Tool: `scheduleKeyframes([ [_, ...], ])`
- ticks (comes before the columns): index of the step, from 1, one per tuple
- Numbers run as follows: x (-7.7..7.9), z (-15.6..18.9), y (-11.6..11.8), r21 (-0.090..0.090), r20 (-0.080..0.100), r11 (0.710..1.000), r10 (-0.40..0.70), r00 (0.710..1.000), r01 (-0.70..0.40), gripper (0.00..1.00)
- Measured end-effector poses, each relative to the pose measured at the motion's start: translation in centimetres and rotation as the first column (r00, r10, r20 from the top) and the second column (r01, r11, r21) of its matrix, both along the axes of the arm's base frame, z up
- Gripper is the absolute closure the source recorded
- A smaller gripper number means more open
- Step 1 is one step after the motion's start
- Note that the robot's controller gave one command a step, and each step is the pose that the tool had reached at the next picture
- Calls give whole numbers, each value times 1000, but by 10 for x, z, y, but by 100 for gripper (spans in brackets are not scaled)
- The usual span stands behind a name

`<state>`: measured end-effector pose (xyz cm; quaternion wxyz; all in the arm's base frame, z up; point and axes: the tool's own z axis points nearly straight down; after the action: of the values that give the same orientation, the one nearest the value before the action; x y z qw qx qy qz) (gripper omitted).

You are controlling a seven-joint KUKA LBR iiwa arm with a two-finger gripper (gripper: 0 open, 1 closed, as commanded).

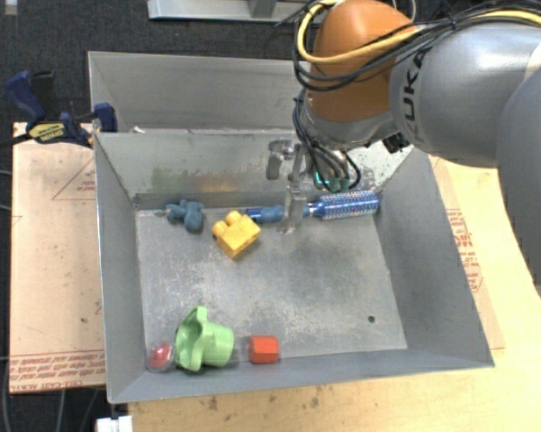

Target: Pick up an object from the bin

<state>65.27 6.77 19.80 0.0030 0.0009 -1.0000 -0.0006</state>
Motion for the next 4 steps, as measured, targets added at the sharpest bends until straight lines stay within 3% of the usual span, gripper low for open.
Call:
scheduleKeyframes([
  [1,-6,-58,12,0,1,1000,-21,1000,21,0],
  [2,-4,-54,12,0,8,1000,-23,1000,23,100],
  [3,-4,-54,11,0,8,1000,-23,1000,23,0],
  [4,-1,-132,13,-1,-2,990,-143,990,143,0],
])
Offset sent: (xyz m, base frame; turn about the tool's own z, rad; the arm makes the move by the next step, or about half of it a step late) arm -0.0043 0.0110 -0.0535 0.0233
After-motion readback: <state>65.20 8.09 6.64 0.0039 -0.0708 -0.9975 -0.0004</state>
